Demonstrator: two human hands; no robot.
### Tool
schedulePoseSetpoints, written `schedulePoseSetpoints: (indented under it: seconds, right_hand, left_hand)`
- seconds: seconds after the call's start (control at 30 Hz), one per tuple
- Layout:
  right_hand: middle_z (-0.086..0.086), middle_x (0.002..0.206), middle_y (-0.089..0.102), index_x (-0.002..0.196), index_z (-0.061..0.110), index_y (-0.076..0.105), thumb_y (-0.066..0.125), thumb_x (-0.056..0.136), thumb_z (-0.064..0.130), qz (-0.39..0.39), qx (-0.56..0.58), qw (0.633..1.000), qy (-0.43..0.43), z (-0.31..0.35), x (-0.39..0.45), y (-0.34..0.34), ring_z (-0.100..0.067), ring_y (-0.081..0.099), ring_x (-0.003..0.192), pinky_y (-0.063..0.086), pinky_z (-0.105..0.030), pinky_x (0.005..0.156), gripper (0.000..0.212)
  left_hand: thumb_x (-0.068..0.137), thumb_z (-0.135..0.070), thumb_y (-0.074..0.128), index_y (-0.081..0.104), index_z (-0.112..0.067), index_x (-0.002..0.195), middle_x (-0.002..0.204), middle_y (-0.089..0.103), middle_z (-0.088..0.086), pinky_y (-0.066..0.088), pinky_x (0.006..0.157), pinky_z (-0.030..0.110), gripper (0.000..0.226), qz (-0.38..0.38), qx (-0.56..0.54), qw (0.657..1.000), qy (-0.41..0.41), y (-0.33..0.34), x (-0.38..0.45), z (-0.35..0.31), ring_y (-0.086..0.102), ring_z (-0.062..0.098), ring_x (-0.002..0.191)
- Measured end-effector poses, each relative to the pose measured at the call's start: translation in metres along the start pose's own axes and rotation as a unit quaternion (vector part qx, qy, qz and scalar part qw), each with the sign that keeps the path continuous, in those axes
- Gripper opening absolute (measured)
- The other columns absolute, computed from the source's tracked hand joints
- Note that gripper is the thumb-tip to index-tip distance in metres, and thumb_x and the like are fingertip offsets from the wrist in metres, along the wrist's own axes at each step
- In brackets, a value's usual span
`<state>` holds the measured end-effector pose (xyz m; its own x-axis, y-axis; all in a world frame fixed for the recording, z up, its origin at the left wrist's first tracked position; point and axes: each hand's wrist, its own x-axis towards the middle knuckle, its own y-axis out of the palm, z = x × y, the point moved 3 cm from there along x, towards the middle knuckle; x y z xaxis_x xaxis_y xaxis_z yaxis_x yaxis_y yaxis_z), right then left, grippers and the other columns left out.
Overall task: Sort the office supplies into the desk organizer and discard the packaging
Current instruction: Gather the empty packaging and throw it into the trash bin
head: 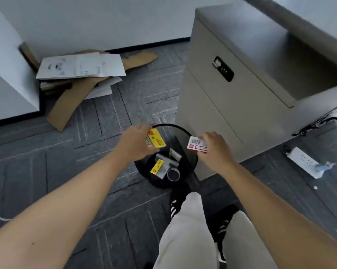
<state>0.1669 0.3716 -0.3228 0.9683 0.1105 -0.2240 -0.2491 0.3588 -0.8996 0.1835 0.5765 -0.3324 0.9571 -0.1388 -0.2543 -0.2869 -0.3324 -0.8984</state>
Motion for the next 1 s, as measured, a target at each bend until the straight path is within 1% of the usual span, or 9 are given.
schedulePoseSetpoints:
  seconds: [0.2, 0.27, 0.33, 0.47, 0.57, 0.67, 0.73, 0.87, 1.0]
  right_hand:
    - [-0.016, 0.130, 0.044, 0.129, 0.007, 0.039, 0.058, 0.084, 0.015, 0.049, 0.032, 0.998, -0.014, -0.016, 0.059, 0.058, -0.031, 0.038, 0.121, 0.033, -0.038, 0.097, 0.050]
    - [-0.016, 0.140, 0.036, 0.136, 0.007, 0.031, 0.060, 0.083, 0.020, 0.079, 0.040, 0.996, -0.030, -0.019, 0.072, 0.076, -0.029, 0.031, 0.129, 0.028, -0.037, 0.104, 0.061]
    - [-0.014, 0.149, 0.024, 0.140, 0.009, 0.023, 0.057, 0.085, 0.024, 0.119, 0.033, 0.991, -0.042, -0.020, 0.078, 0.090, -0.027, 0.020, 0.137, 0.020, -0.036, 0.111, 0.067]
    - [-0.013, 0.151, 0.020, 0.140, 0.009, 0.023, 0.049, 0.090, 0.023, 0.128, 0.007, 0.991, -0.040, -0.022, 0.077, 0.087, -0.026, 0.016, 0.139, 0.018, -0.035, 0.112, 0.058]
    - [-0.014, 0.146, 0.029, 0.136, 0.007, 0.030, 0.047, 0.090, 0.023, 0.109, -0.036, 0.992, -0.049, -0.015, 0.066, 0.059, -0.029, 0.025, 0.134, 0.027, -0.039, 0.108, 0.051]
    - [-0.017, 0.132, 0.042, 0.128, 0.006, 0.039, 0.049, 0.088, 0.025, 0.074, -0.068, 0.993, -0.062, -0.003, 0.050, 0.023, -0.033, 0.037, 0.123, 0.037, -0.042, 0.098, 0.045]
    - [-0.018, 0.125, 0.046, 0.121, 0.003, 0.044, 0.050, 0.087, 0.025, 0.050, -0.080, 0.993, -0.068, 0.008, 0.035, -0.006, -0.034, 0.040, 0.118, 0.039, -0.041, 0.094, 0.041]
    - [-0.014, 0.133, 0.041, 0.126, 0.004, 0.040, 0.046, 0.089, 0.023, -0.005, -0.097, 0.993, -0.073, 0.032, -0.007, -0.073, -0.031, 0.035, 0.124, 0.035, -0.041, 0.100, 0.042]
    - [-0.012, 0.136, 0.041, 0.130, 0.010, 0.038, 0.046, 0.089, 0.020, -0.106, -0.081, 0.988, -0.072, 0.044, -0.061, -0.148, -0.028, 0.034, 0.127, 0.033, -0.038, 0.102, 0.043]
  left_hand:
    - [0.073, -0.047, 0.064, 0.026, -0.016, 0.138, 0.146, 0.031, 0.009, 0.026, 0.107, 0.043, 0.082, 0.044, 0.063, 0.997, -0.008, 0.057, 0.064, 0.007, 0.028, 0.030, 0.133]
    - [0.072, -0.051, 0.064, 0.018, -0.016, 0.141, 0.151, 0.021, 0.007, 0.020, 0.111, 0.044, 0.090, 0.072, 0.094, 0.993, -0.007, 0.071, 0.076, 0.015, 0.021, 0.029, 0.137]
    - [0.075, -0.050, 0.061, 0.015, -0.013, 0.142, 0.153, 0.017, 0.008, 0.018, 0.113, 0.044, 0.090, 0.101, 0.119, 0.988, -0.004, 0.081, 0.080, 0.022, 0.019, 0.028, 0.139]
    - [0.083, -0.042, 0.055, 0.021, -0.010, 0.141, 0.151, 0.020, 0.010, 0.026, 0.109, 0.043, 0.074, 0.140, 0.154, 0.978, 0.018, 0.077, 0.076, 0.024, 0.025, 0.029, 0.137]
    - [0.086, -0.038, 0.053, 0.031, -0.010, 0.137, 0.146, 0.031, 0.009, 0.036, 0.102, 0.041, 0.062, 0.143, 0.161, 0.976, 0.030, 0.055, 0.065, 0.016, 0.036, 0.030, 0.129]
    - [0.086, -0.038, 0.052, 0.037, -0.008, 0.132, 0.139, 0.041, 0.012, 0.042, 0.097, 0.042, 0.057, 0.121, 0.168, 0.977, 0.042, 0.022, 0.050, 0.004, 0.044, 0.031, 0.122]
    - [0.086, -0.039, 0.050, 0.038, -0.008, 0.131, 0.136, 0.043, 0.012, 0.043, 0.096, 0.042, 0.056, 0.092, 0.166, 0.980, 0.054, -0.006, 0.036, -0.009, 0.045, 0.031, 0.120]
    - [0.088, -0.038, 0.048, 0.031, -0.014, 0.137, 0.143, 0.036, 0.008, 0.037, 0.102, 0.039, 0.057, 0.040, 0.137, 0.987, 0.080, -0.071, 0.001, -0.047, 0.038, 0.028, 0.128]
    - [0.086, -0.032, 0.053, 0.037, -0.010, 0.133, 0.142, 0.039, 0.009, 0.034, 0.105, 0.036, 0.054, -0.064, 0.094, 0.981, 0.155, -0.134, -0.035, -0.103, 0.038, 0.024, 0.129]
